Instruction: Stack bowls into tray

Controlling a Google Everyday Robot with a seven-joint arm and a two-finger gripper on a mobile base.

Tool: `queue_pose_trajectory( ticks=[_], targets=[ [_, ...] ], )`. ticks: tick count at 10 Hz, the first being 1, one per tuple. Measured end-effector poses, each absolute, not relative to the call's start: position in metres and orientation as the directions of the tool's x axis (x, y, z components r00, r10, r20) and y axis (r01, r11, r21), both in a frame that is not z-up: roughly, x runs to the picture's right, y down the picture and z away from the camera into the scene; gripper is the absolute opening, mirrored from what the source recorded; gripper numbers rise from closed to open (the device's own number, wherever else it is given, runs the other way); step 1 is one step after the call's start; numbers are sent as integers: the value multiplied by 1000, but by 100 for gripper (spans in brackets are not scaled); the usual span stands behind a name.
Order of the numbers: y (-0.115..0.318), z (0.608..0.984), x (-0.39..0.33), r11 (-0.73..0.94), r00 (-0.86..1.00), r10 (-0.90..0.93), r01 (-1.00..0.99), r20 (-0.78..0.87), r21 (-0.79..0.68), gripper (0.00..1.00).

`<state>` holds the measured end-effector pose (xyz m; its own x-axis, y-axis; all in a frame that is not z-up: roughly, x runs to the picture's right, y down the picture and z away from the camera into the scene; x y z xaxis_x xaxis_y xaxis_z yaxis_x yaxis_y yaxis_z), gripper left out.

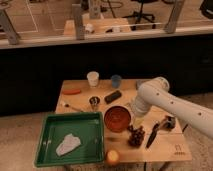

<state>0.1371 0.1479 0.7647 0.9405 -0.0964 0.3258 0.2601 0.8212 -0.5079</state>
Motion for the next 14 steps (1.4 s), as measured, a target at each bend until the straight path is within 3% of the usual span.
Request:
queue_pose_trajectory(
  ticks=[11,14],
  targets=[
    [170,776,135,794,942,-3,206,335,-572,80],
    [168,787,135,747,965,99,90,244,-659,80]
  ],
)
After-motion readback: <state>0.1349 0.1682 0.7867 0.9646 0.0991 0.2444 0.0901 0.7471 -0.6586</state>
